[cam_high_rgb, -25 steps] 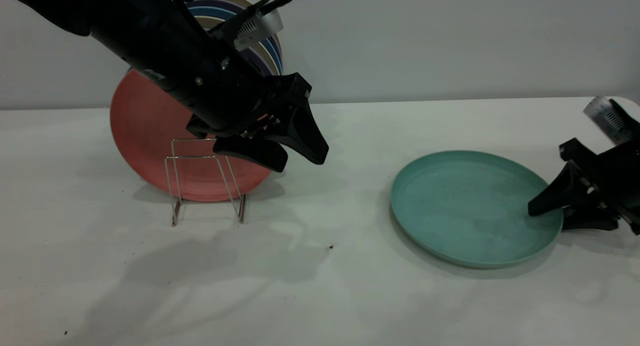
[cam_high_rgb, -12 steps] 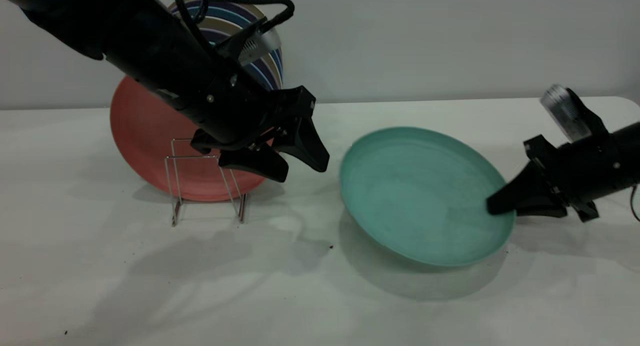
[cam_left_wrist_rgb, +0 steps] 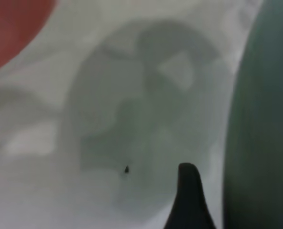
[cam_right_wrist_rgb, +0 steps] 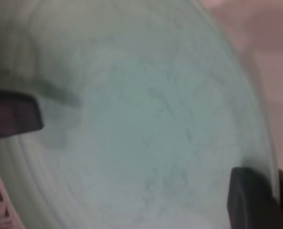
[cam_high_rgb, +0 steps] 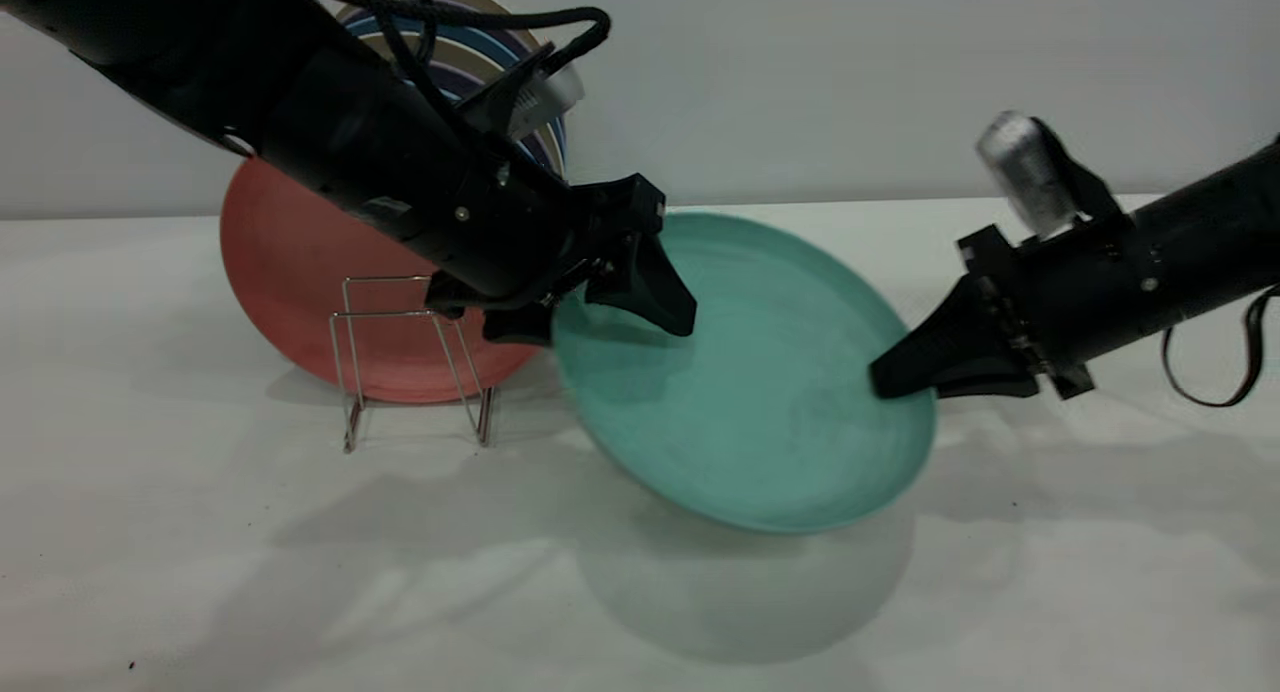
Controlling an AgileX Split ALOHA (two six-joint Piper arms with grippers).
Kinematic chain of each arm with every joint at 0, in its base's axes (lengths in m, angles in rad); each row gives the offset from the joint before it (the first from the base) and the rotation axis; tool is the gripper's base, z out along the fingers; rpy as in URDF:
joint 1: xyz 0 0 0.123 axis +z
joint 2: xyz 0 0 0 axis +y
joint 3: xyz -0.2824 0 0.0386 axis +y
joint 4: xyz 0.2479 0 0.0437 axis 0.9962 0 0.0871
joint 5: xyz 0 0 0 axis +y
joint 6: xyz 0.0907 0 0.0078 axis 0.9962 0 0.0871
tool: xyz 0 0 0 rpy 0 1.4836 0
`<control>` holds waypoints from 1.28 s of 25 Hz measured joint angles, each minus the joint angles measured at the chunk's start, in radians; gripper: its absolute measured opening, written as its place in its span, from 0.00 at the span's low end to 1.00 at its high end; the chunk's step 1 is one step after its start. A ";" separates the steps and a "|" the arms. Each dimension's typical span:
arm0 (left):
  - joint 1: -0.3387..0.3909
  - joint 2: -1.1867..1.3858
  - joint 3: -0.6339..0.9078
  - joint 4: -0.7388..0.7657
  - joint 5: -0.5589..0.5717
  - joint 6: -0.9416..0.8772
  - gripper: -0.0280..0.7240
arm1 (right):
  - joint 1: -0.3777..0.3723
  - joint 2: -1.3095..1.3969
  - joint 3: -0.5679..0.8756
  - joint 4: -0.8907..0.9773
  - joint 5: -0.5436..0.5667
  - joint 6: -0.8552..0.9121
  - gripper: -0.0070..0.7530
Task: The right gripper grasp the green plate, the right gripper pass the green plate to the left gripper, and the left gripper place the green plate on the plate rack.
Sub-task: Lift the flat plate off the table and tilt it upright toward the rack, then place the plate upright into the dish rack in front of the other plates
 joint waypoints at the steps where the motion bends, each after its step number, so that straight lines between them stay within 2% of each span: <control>1: -0.001 0.000 0.000 -0.008 -0.004 0.016 0.77 | 0.006 0.000 0.000 0.000 0.006 -0.004 0.03; 3: -0.002 0.000 0.000 -0.016 -0.008 0.032 0.65 | 0.016 0.000 0.000 0.001 0.008 -0.010 0.03; 5: -0.002 0.000 0.000 -0.020 -0.022 0.037 0.48 | 0.017 0.000 0.000 0.002 0.007 -0.016 0.04; 6: -0.002 0.000 0.000 -0.020 -0.036 0.038 0.45 | 0.017 0.000 0.000 0.002 0.016 -0.017 0.05; 9: -0.001 0.001 0.000 -0.022 -0.038 0.048 0.45 | 0.017 -0.001 0.000 0.014 0.023 -0.017 0.12; 11: -0.001 0.001 0.000 -0.024 -0.030 0.062 0.45 | 0.016 -0.001 0.000 0.043 0.032 -0.017 0.22; 15: -0.001 -0.005 0.000 -0.022 -0.015 0.075 0.45 | 0.000 -0.014 0.000 0.060 0.040 -0.017 0.53; 17: 0.012 -0.021 0.000 -0.020 -0.002 0.083 0.45 | -0.036 -0.042 0.001 0.059 0.059 -0.017 0.68; 20: 0.060 -0.057 0.000 -0.013 0.041 0.102 0.45 | -0.114 -0.111 0.001 0.059 0.112 -0.018 0.81; 22: 0.105 -0.087 0.000 0.012 0.086 0.118 0.45 | -0.169 -0.172 0.001 0.042 0.147 -0.012 0.82; 25: 0.182 -0.141 0.000 0.070 0.167 0.142 0.45 | -0.215 -0.272 0.001 -0.028 0.177 0.040 0.75; 28: 0.263 -0.207 0.000 0.138 0.247 0.173 0.45 | -0.221 -0.377 0.001 -0.126 0.201 0.116 0.65; 32: 0.358 -0.303 0.000 0.224 0.286 0.288 0.45 | -0.193 -0.503 0.004 -0.267 0.219 0.230 0.50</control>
